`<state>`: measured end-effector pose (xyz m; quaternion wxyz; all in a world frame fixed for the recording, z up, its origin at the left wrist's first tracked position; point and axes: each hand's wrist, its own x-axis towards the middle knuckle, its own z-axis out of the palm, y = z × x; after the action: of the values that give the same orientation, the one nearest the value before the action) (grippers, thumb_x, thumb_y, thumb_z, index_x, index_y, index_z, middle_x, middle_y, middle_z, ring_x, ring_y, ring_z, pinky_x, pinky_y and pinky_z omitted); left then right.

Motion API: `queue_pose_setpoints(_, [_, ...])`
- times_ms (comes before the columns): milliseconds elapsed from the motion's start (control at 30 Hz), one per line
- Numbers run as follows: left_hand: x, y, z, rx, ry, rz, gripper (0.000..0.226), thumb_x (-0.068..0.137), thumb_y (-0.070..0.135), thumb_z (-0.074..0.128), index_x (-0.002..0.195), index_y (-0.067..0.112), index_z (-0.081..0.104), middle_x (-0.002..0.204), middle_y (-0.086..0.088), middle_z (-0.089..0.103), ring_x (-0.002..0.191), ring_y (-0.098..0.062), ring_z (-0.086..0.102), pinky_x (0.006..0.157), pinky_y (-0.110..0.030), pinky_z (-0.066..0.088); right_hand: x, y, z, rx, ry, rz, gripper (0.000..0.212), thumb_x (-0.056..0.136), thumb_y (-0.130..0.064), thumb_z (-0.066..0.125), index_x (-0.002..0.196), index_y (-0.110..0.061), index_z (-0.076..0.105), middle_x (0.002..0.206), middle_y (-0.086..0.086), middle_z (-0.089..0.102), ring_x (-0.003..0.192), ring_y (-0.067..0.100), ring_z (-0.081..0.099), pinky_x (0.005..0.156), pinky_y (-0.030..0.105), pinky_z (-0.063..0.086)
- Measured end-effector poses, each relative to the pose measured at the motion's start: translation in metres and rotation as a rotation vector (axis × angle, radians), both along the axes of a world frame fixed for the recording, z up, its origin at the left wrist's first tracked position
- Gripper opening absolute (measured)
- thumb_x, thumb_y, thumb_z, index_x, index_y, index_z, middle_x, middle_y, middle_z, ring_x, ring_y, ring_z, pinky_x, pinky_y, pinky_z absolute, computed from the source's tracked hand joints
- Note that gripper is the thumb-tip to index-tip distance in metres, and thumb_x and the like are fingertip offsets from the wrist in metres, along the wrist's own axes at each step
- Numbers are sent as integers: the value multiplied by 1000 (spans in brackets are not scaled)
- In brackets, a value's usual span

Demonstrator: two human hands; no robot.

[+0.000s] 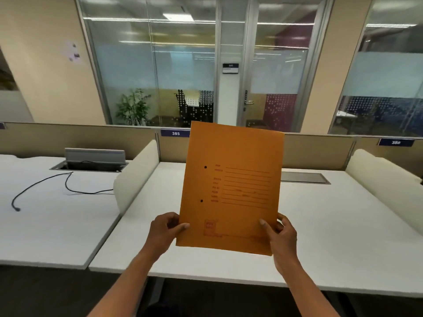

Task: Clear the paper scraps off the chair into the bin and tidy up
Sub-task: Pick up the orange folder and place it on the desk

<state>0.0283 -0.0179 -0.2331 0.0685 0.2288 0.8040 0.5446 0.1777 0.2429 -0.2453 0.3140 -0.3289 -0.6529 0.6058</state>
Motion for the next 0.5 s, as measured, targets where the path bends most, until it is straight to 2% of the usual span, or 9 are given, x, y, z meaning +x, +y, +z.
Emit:
queue_pose_setpoints(100, [-9,9,2,-1,3,35,30,78,39,71,94,15,64,97,1,71,87,-17,70,79,-30,58,-18,13,1,-9,2,34,53,82,-42,69,128,-30,46,131,3,57,103,26,57,91,51,51])
queue_pose_setpoints(400, [-36,19,2,-12,-2,169,24,81,37,70,90,16,63,91,3,70,83,-15,68,70,-21,54,-77,36,4,-7,-9,119,55,82,-36,72,130,-26,48,133,7,57,110,30,57,94,54,50])
queue_pose_setpoints(500, [-54,14,-4,-16,-17,190,24,82,35,70,91,14,64,92,1,71,83,-18,69,72,-24,55,-100,32,-2,0,-28,137,57,81,-37,72,132,-25,47,134,7,57,108,28,56,93,53,50])
